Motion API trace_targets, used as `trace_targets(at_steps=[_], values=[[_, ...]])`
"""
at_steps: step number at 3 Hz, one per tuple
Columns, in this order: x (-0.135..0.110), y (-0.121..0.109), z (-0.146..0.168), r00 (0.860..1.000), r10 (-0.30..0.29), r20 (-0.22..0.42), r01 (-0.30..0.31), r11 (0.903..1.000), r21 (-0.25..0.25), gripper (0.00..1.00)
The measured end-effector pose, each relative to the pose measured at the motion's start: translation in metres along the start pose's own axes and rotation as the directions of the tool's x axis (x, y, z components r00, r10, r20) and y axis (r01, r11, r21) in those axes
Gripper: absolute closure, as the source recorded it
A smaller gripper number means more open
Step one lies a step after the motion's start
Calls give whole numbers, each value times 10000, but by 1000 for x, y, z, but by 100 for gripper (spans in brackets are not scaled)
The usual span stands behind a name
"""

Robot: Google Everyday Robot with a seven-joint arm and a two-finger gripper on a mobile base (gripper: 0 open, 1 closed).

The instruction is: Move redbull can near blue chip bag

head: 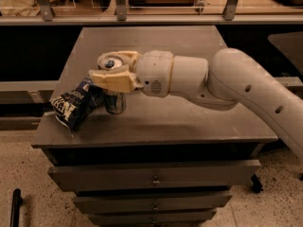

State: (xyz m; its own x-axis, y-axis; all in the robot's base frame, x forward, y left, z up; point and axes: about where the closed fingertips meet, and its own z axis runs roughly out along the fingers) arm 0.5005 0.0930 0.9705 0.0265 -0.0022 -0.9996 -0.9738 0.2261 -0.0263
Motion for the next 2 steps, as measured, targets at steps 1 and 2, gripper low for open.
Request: trace_targets(at_steps=[1,2], values=[[8,6,7,9995,-164,265,174,9991,-380,100],[14,11,11,9986,-410,338,428,9976,-540,100]])
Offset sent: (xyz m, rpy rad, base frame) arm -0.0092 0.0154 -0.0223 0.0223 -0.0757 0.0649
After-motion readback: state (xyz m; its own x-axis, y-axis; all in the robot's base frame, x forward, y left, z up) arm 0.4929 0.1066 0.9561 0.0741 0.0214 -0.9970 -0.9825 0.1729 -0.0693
